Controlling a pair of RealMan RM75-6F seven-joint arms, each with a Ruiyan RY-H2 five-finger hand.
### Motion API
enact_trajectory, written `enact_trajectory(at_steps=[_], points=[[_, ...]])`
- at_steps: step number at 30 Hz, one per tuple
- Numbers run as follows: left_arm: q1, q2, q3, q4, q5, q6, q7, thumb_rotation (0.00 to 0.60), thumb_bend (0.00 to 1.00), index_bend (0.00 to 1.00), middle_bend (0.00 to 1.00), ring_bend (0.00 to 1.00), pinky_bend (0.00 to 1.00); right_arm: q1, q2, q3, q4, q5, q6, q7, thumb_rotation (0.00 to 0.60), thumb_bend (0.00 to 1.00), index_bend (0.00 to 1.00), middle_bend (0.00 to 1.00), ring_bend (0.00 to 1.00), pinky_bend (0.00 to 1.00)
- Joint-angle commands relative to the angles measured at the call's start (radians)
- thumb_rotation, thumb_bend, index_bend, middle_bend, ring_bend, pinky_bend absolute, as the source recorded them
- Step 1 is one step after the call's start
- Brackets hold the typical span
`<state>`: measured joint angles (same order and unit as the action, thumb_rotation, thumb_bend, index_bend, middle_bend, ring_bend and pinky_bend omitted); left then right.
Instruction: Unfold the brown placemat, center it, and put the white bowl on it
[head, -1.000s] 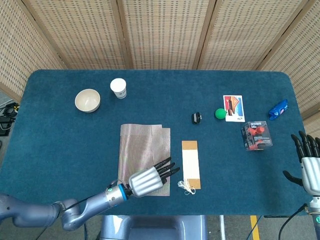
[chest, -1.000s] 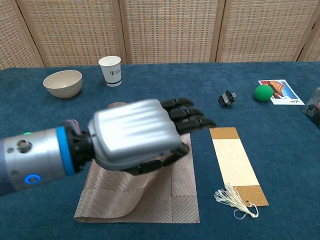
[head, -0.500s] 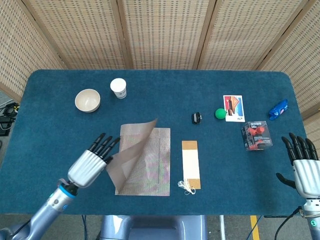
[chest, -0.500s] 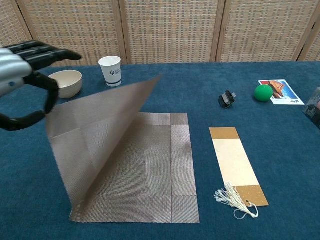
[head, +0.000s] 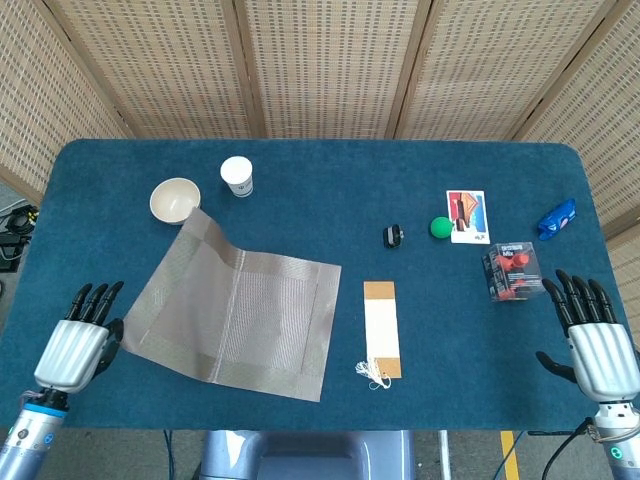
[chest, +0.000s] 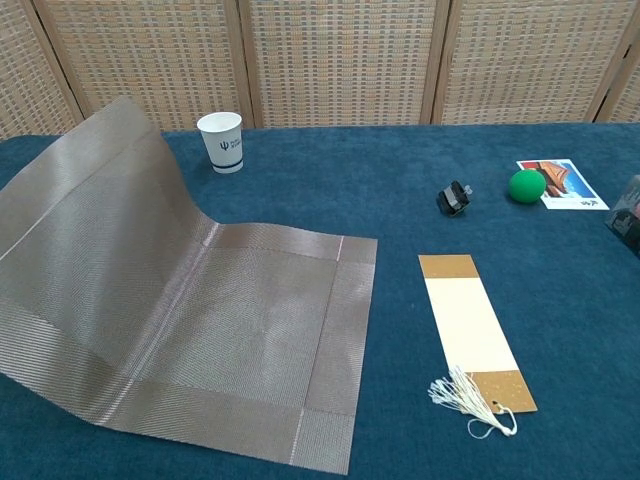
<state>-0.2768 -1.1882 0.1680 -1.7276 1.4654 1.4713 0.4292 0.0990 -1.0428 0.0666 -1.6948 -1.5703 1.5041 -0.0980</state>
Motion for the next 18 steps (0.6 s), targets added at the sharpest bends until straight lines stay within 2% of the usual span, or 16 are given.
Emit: enact_trajectory(at_steps=[1, 2, 3, 5, 9, 11, 18], points=[[0.018, 0.027, 0.008, -0.002, -0.078, -0.069, -0.011, 0.600, 0.13, 0.18, 0.00, 0.00, 0.00, 0.002, 0.002, -0.002, -0.002, -0.003, -0.003, 0.002, 0.600, 0.00, 0.06, 0.00, 0.00, 0.00], [0.019, 0.034, 0.006, -0.013, -0.099, -0.086, -0.006, 0.600, 0.06, 0.09, 0.00, 0.00, 0.00, 0.002, 0.002, -0.002, -0.003, -0.005, -0.003, 0.003, 0.600, 0.00, 0.06, 0.00, 0.00, 0.00], [0.019, 0.038, 0.005, -0.020, -0.110, -0.096, -0.005, 0.600, 0.02, 0.04, 0.00, 0.00, 0.00, 0.002, 0.002, -0.003, -0.003, -0.006, -0.003, 0.003, 0.600, 0.00, 0.06, 0.00, 0.00, 0.00], [0.023, 0.050, 0.000, -0.038, -0.148, -0.119, -0.009, 0.600, 0.00, 0.00, 0.00, 0.00, 0.00, 0.002, 0.003, -0.005, -0.003, -0.010, -0.003, 0.004, 0.600, 0.00, 0.06, 0.00, 0.00, 0.00], [0.037, 0.076, -0.021, -0.082, -0.209, -0.120, -0.004, 0.600, 0.00, 0.00, 0.00, 0.00, 0.00, 0.001, 0.004, -0.007, -0.003, -0.012, -0.002, 0.005, 0.600, 0.00, 0.06, 0.00, 0.00, 0.00], [0.049, 0.091, -0.036, -0.097, -0.185, -0.093, -0.051, 0.600, 0.00, 0.00, 0.00, 0.00, 0.00, 0.000, 0.004, -0.007, -0.002, -0.013, 0.001, 0.007, 0.600, 0.00, 0.07, 0.00, 0.00, 0.00], [0.088, 0.100, -0.090, -0.078, 0.000, 0.059, -0.253, 0.600, 0.00, 0.00, 0.00, 0.00, 0.00, 0.006, -0.006, -0.014, 0.006, -0.029, -0.007, -0.009, 0.600, 0.00, 0.07, 0.00, 0.00, 0.00]])
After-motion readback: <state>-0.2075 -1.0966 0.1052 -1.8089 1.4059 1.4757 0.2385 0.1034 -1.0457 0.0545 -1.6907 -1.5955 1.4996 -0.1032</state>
